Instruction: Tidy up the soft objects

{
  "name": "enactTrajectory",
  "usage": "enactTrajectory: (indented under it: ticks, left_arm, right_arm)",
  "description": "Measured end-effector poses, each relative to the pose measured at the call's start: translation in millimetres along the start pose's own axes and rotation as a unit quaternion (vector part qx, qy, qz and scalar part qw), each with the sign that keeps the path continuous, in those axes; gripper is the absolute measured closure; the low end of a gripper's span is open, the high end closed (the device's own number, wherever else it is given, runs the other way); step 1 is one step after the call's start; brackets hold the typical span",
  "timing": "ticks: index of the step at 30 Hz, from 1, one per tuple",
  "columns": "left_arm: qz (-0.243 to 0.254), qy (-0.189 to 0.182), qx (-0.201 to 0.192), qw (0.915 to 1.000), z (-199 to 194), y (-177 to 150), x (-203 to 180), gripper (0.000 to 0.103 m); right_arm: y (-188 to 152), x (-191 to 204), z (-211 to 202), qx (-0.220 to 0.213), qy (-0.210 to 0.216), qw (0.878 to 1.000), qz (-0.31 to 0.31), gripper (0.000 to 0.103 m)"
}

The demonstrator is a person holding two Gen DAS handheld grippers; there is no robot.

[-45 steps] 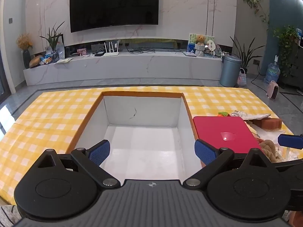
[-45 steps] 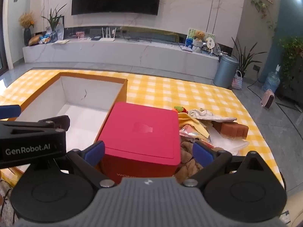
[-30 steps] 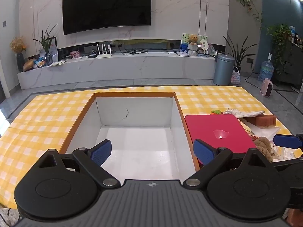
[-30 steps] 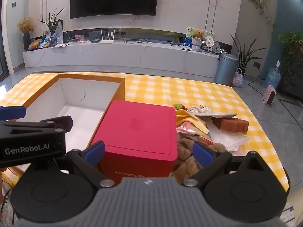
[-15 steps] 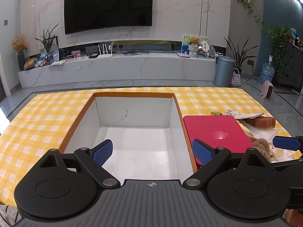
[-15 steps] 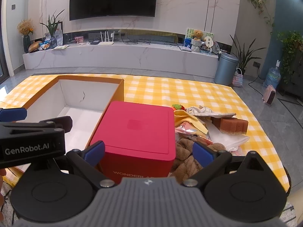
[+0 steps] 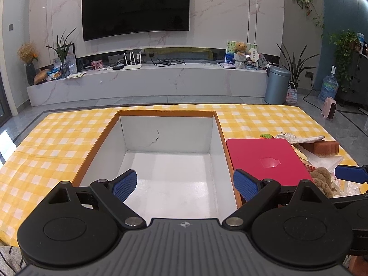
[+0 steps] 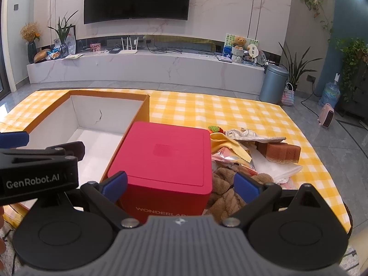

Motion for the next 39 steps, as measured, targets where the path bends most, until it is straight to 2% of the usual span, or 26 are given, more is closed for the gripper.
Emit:
enactTrajectory:
  ticks: [39]
  left_arm:
    - [0.013, 0.013, 0.005, 0.9998, 1.0, -4.1, 1.4, 0.000]
  right_arm:
    - [-6.4, -1.0, 1.5, 0.015, -0.015, 1.000, -0.010, 0.006]
Point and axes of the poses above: each gripper's, at about its wrist camera, not at the fingertips, and z roughly the way its jaws point, x to its left, y to its top, the point moved 10 cm from there along z, roughly the way its jaws point, and after that the axes turned 4 degrees about -z, right-handed, at the moved point
